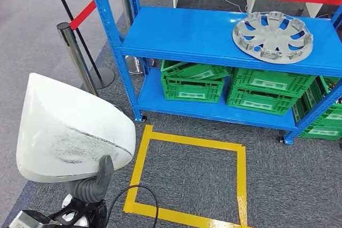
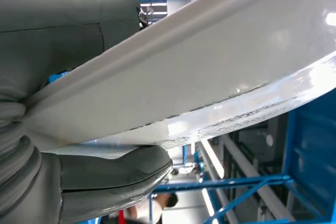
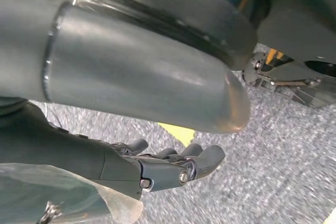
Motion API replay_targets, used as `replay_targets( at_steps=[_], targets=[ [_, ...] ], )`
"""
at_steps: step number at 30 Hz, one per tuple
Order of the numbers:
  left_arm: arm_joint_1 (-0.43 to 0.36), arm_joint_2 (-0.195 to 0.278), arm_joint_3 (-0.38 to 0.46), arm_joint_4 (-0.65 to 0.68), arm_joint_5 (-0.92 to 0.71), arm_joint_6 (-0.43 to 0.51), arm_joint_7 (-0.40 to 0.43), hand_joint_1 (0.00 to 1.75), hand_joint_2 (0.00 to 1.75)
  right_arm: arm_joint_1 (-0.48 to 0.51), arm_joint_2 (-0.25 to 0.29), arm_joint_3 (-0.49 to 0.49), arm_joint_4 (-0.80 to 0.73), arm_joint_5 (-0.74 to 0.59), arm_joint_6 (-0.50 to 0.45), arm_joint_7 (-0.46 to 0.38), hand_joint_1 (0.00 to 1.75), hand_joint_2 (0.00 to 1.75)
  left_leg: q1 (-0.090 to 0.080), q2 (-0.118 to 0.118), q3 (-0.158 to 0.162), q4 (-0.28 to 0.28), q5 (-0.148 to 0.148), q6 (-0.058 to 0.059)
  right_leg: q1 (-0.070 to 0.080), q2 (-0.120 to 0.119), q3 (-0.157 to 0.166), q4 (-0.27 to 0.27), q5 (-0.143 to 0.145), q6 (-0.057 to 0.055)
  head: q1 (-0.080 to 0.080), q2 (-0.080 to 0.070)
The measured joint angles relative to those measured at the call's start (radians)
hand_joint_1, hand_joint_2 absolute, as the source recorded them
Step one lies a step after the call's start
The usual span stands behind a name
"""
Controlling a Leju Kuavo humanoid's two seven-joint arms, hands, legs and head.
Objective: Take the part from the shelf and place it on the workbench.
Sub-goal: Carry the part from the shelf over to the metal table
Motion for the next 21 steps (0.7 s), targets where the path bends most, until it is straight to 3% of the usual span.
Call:
replay_targets(
  at_steps=[2,4,6,8,10,11,12,13,14,16,17,19,20,21],
  targets=[
    [0.003,0.002,0.0,-0.004,0.001,-0.004,0.0,1.75,1.75,0.0,0.001,0.0,0.0,0.0,0.002,0.0,0.0,0.0,-0.008,0.022,0.017,-0.05,0.007,0.008,0.005,-0.021,-0.001,0.002,-0.001,0.007,0.001,0.0],
    [0.008,0.003,0.001,-0.006,0.002,-0.008,0.0,1.75,1.75,-0.001,0.002,0.0,0.0,0.0,0.007,-0.001,0.0,0.0,-0.007,0.001,0.013,-0.056,0.013,0.017,0.003,-0.037,-0.002,0.003,-0.004,0.015,0.001,0.0],
    [0.011,0.004,0.002,-0.01,0.003,-0.012,0.0,1.75,1.75,-0.003,0.002,0.001,0.0,-0.002,0.009,-0.003,0.0,0.0,0.0,-0.021,0.014,-0.064,0.022,0.029,0.0,-0.002,-0.019,0.04,-0.035,0.025,0.004,0.0],
    [0.011,0.004,0.003,-0.012,0.003,-0.013,0.0,1.75,1.75,-0.001,0.002,0.002,0.0,-0.001,0.0,-0.007,0.0,0.0,0.004,-0.042,0.012,-0.067,0.028,0.037,-0.004,0.056,-0.072,0.158,-0.097,0.032,0.008,0.0],
    [0.012,0.003,0.005,-0.013,0.003,-0.013,0.0,1.75,1.75,0.002,0.002,0.005,0.0,0.003,-0.015,-0.016,0.0,0.0,0.004,-0.067,0.008,-0.066,0.03,0.039,-0.006,0.076,-0.128,0.276,-0.138,0.036,0.009,0.0],
    [0.013,0.003,0.007,-0.013,0.003,-0.013,0.0,1.75,1.75,0.003,0.002,0.006,0.0,0.004,-0.022,-0.021,0.0,0.0,0.004,-0.081,0.008,-0.065,0.03,0.039,-0.007,0.078,-0.135,0.287,-0.131,0.037,0.01,0.0],
    [0.013,0.003,0.009,-0.013,0.004,-0.013,0.0,1.75,1.75,0.004,0.002,0.006,0.0,0.006,-0.027,-0.025,0.0,0.0,0.005,-0.095,0.008,-0.063,0.03,0.038,-0.008,0.081,-0.122,0.259,-0.105,0.038,0.01,0.0],
    [0.013,0.002,0.011,-0.013,0.004,-0.014,0.0,1.75,1.75,0.004,0.002,0.007,0.0,0.008,-0.032,-0.031,0.0,0.0,0.006,-0.11,0.008,-0.061,0.03,0.036,-0.01,0.091,-0.092,0.196,-0.067,0.038,0.01,0.0],
    [0.013,0.001,0.014,-0.013,0.004,-0.014,0.0,1.75,1.75,0.003,0.002,0.007,0.0,0.009,-0.036,-0.036,0.0,0.0,0.007,-0.122,0.007,-0.058,0.029,0.033,-0.015,0.118,-0.058,0.125,-0.036,0.039,0.01,0.0],
    [0.013,-0.002,0.02,-0.014,0.0,-0.012,0.0,1.75,1.75,0.003,0.002,0.008,0.0,0.015,-0.037,-0.047,0.0,0.0,0.007,-0.145,-0.003,-0.047,0.027,0.022,-0.023,0.172,-0.007,0.026,-0.01,0.037,0.009,0.0],
    [0.015,-0.002,0.024,-0.016,-0.002,-0.009,0.0,1.75,1.75,0.002,0.002,0.011,0.0,0.02,-0.034,-0.048,0.0,0.0,0.008,-0.157,-0.009,-0.043,0.028,0.016,-0.024,0.186,0.001,0.013,-0.014,0.034,0.009,0.0],
    [0.022,-0.004,0.032,-0.022,-0.003,0.0,0.0,1.75,1.75,0.002,0.003,0.018,0.0,0.031,-0.026,-0.037,0.0,0.0,0.011,-0.181,-0.019,-0.041,0.032,0.004,-0.022,0.166,0.003,0.011,-0.014,0.024,0.009,0.0],
    [0.027,-0.006,0.038,-0.026,-0.003,0.004,0.0,1.75,1.75,0.003,0.004,0.021,0.0,0.033,-0.023,-0.028,0.0,0.0,0.011,-0.18,-0.022,-0.036,0.029,0.0,-0.023,0.152,0.005,0.009,-0.013,0.018,0.008,0.0],
    [0.03,-0.008,0.043,-0.03,-0.003,0.008,0.0,1.75,1.75,0.004,0.005,0.023,0.0,0.033,-0.021,-0.021,0.0,0.0,0.009,-0.163,-0.032,-0.018,0.016,-0.005,-0.024,0.136,0.007,0.006,-0.012,0.013,0.004,0.0]
  ],
)
